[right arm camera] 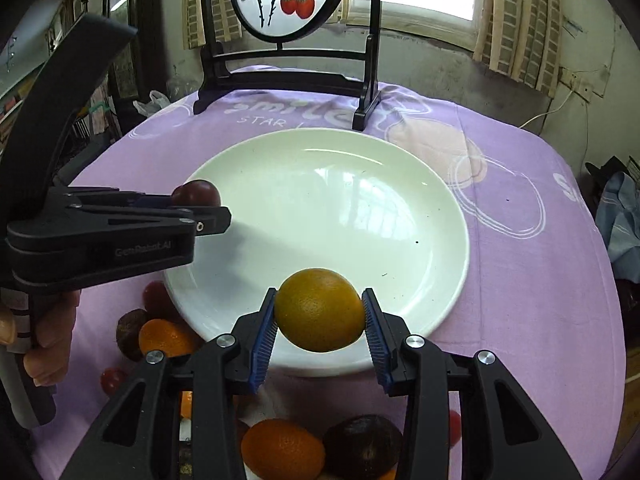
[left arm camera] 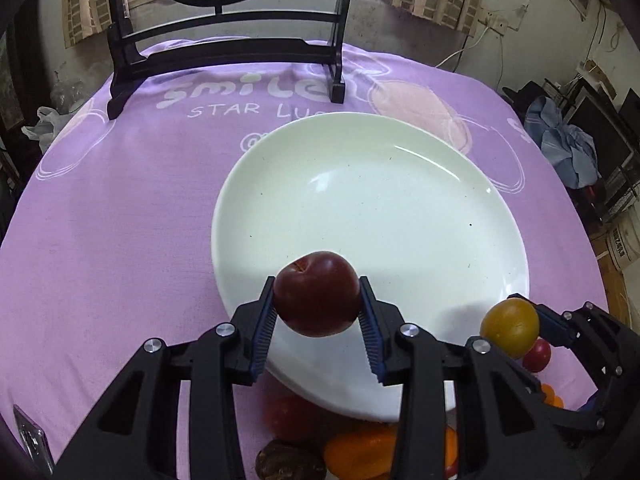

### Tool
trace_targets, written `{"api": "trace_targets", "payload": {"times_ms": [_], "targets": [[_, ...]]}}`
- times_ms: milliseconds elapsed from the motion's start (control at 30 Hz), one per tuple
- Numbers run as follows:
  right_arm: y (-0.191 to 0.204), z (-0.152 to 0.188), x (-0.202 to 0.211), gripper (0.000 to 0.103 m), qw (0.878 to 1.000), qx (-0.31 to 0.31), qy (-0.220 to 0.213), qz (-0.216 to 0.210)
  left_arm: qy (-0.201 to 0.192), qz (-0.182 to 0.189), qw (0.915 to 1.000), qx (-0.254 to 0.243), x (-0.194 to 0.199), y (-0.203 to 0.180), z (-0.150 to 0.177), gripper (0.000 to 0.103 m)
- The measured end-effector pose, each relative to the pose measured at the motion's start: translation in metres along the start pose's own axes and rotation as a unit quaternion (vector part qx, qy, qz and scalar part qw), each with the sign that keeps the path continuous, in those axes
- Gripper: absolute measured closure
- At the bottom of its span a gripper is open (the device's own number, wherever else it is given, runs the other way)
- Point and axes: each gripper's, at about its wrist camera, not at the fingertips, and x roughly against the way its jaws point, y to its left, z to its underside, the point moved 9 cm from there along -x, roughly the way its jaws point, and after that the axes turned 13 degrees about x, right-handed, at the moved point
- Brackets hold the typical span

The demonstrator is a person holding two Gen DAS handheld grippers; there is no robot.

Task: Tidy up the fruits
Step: 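Carry both fruits over the white plate and open both tools to release them, then grasp a dark purple tomato with the right tool while the left tool grasps a red cherry tomato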

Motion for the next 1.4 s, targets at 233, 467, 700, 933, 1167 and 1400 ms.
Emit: {"api": "trace_targets", "payload": {"times_ms": [233,467,700,933,1167,1400], "targets": [[0.002,-0.003,0.0,0.037,1.0,-0.01,-0.006,-0.006,-0.008,0.002,1.0,0.0,0.008,-0.003,-0.002,0.023],[-0.011,0.032,0.044,0.032,0.999,-0.041,-0.027,-0.004,-0.051,0.016,0.9985,0.014,0.063,0.014,0.018,0.013],[-0.009,0.081,0.084,0.03,0.998,-0.056,-0.04,0.003,-0.076,0.011,0.997,-0.001,0.099,0.028,0.068,0.011],[0.016,0.127,0.101,0.028,0.998,-0.059,-0.024,-0.005,-0.058,0.014,0.9982,-0.004,0.108,0.039,0.127,0.011],[0.042,0.151,0.092,0.028,0.998,-0.054,0.007,-0.021,-0.029,0.024,0.9993,0.007,0.103,0.05,0.163,0.011],[0.05,0.149,0.075,0.028,0.998,-0.054,0.041,-0.012,-0.014,0.016,0.9997,0.009,0.088,0.06,0.172,0.011]]}}
